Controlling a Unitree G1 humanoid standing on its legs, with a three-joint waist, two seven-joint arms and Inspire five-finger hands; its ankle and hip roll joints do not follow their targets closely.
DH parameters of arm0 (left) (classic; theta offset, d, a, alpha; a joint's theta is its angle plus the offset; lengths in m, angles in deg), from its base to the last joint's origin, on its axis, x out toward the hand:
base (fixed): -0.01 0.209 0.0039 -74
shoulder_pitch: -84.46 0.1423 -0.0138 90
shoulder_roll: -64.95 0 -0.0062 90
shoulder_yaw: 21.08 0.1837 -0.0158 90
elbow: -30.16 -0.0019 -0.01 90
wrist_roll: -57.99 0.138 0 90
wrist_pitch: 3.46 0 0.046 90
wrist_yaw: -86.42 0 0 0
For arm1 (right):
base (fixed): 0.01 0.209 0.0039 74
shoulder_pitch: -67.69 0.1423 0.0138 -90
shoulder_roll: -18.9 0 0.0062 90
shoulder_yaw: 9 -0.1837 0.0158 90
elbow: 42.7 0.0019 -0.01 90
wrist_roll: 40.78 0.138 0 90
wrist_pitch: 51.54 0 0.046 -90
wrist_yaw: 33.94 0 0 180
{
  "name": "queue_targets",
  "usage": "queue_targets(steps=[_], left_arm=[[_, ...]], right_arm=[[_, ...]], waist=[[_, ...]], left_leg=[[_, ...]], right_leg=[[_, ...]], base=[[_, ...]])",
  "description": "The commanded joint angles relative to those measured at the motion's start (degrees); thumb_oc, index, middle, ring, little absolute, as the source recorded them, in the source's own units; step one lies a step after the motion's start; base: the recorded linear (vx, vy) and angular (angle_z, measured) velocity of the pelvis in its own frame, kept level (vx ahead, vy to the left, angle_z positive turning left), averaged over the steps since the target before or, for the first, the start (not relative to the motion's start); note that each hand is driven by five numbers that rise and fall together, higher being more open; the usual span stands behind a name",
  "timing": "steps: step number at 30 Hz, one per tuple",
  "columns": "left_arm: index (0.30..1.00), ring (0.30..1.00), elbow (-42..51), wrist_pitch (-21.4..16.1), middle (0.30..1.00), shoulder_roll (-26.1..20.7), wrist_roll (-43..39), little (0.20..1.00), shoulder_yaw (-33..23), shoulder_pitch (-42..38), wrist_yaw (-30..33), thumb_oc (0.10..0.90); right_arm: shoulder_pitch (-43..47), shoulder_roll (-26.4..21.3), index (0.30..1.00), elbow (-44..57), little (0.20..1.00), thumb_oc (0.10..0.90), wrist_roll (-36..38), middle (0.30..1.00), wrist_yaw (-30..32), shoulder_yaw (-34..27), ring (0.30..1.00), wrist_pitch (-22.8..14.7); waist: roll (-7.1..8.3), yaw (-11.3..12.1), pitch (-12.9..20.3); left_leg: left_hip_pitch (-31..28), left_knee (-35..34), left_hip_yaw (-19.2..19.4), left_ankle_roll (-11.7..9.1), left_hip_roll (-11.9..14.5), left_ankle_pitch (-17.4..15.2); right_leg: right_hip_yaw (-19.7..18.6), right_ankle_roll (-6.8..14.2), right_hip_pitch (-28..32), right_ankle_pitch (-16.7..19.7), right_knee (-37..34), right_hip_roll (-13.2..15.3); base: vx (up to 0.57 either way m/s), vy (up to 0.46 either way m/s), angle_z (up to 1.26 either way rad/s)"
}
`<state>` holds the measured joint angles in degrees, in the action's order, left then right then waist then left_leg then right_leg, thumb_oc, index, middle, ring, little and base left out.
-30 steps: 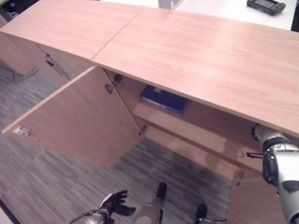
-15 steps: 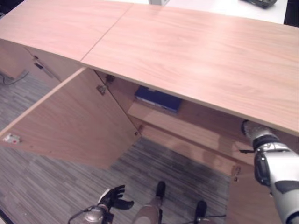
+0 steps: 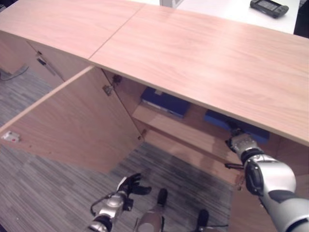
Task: Put the empty folder in the office cabinet
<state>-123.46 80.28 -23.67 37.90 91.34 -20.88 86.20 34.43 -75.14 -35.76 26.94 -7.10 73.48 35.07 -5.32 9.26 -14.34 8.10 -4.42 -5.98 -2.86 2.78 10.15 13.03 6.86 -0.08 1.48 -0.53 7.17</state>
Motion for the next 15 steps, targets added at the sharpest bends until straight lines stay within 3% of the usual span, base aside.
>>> queue_targets(steps=[1,10,15], left_arm=[[0.900,0.900,-3.9,-0.5,0.900,-0.5,-0.5,0.900,1.4,-0.7,1.2,0.800],[0.900,0.900,-5.2,0.0,0.900,0.7,0.6,0.900,0.9,0.4,1.4,0.800],[0.900,0.900,-6.7,0.6,0.900,2.1,1.2,0.900,0.0,-0.1,2.6,0.800]], right_arm=[[1.3,-3.5,0.900,0.9,0.900,0.800,0.0,0.900,-0.9,0.6,0.900,-2.9],[-3.6,-2.4,0.900,-2.0,0.900,0.800,0.4,0.900,-1.6,-1.8,0.900,-2.5],[-8.0,2.2,0.900,-0.3,0.900,0.800,-0.3,0.900,-1.6,-1.7,0.900,-2.9]], waist=[[1.80,0.6,5.3],[3.69,1.5,8.5],[4.76,0.9,10.2]], left_leg=[[-3.4,1.2,-0.8,-3.7,3.8,-8.3],[-5.8,0.6,-0.9,-3.7,4.1,-9.1],[-7.7,0.4,-0.4,-3.6,4.3,-9.8]], right_leg=[[-1.1,2.3,-2.8,-7.1,8.6,4.6],[-0.2,2.7,0.9,-6.3,5.5,4.2],[-0.3,2.7,2.7,-6.1,4.7,3.9]], base=[[0.04,-0.024,0.03],[0.06,-0.019,0.05],[0.07,-0.003,-0.03]])
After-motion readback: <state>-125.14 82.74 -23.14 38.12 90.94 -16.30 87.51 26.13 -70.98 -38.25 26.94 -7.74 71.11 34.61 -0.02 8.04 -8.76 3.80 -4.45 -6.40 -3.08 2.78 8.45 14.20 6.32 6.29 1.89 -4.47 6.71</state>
